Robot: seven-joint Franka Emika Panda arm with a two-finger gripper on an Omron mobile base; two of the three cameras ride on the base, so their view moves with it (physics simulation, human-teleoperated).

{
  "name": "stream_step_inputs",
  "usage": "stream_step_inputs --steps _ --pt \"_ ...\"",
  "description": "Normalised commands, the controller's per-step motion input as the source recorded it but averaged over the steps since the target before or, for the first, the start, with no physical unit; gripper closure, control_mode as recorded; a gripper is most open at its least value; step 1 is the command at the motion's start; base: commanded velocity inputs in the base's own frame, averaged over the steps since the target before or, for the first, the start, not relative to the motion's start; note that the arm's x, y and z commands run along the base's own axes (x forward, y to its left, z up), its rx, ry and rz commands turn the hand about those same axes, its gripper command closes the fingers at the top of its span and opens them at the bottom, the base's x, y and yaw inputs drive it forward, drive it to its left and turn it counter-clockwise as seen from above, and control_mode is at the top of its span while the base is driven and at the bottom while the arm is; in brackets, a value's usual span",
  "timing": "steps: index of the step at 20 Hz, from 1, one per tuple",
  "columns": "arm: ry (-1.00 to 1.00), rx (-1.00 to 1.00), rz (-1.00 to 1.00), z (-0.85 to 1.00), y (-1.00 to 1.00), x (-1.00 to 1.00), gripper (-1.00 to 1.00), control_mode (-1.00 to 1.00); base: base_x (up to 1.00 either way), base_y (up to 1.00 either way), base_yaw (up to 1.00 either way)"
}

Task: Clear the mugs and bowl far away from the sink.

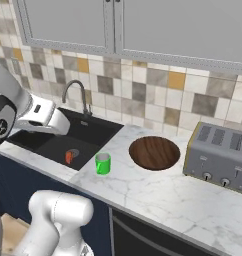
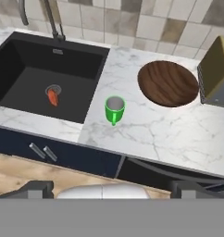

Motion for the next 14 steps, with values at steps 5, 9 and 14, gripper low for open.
stream_step_inputs --steps 5,9,14 --pt "0.0 0.06 0.01 -0.28 0.0 0.12 -1.0 -1.0 0.0 0.0 0.0" --pt "0.05 -0.01 0.0 -0.24 0.0 0.17 -1.0 -1.0 0.0 0.0 0.0" --pt "0.15 0.0 0.0 -0.37 0.0 0.37 -1.0 -1.0 0.0 0.0 0.0"
